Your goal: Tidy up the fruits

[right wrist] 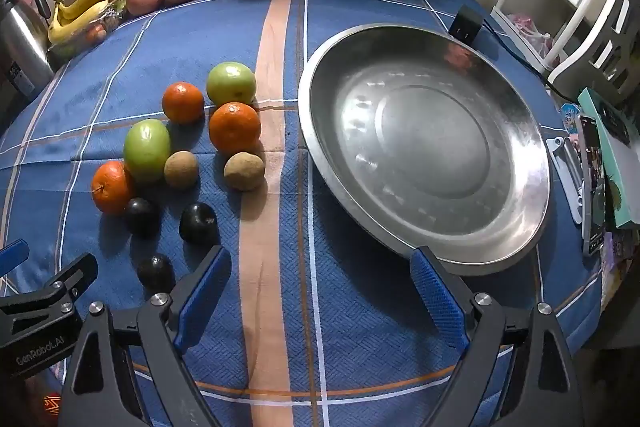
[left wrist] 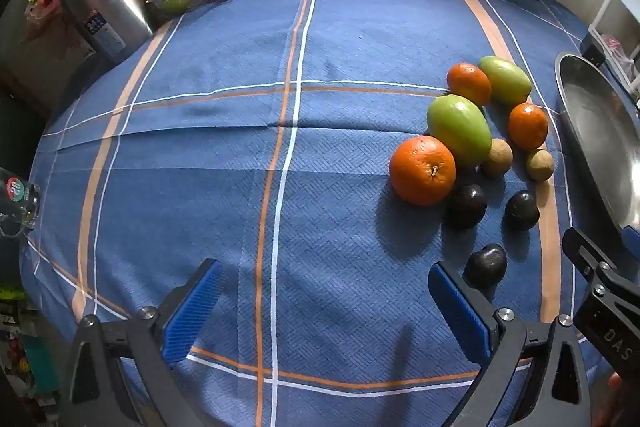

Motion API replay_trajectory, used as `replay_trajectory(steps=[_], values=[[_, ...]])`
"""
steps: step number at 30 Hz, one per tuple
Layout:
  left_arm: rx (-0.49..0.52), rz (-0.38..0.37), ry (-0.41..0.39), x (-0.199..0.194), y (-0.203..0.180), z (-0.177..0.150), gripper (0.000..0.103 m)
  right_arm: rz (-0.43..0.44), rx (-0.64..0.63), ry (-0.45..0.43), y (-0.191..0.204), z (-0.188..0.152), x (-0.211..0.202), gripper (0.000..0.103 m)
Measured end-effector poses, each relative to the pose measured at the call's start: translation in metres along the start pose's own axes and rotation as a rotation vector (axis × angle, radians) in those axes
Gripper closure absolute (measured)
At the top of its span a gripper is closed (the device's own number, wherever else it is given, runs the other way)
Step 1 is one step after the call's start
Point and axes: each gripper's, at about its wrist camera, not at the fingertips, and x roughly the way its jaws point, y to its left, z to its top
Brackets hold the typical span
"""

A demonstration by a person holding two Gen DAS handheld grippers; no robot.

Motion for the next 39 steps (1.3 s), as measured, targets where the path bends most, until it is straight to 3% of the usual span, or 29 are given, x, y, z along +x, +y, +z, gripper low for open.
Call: replay_trajectory(steps=[20,30,33,39], values=[[-0.031,0.021,0.002,0.007,0.011,-0.005,0.0,0.001,0.003,0.0,0.0,0.0,-0.001,0.012],[-0.072,-0.028,-0.019,0.011,0.015,-0.001,0.0,-0.006,0.009,-0.002,-0.002,0.001,-0.001,0.012],[-0.086,-0.048,-0.062,0.009,0.02,-0.001,0.0,-0.009,0.01,-0.003,-0.003,0.001,-0.001,0.012],[-0.074,0.002,-0.061,0.009,0.023,-0.002,0.0,-0.028,0.012,-0.016,-0.003,0.0,-0.001,0.012]])
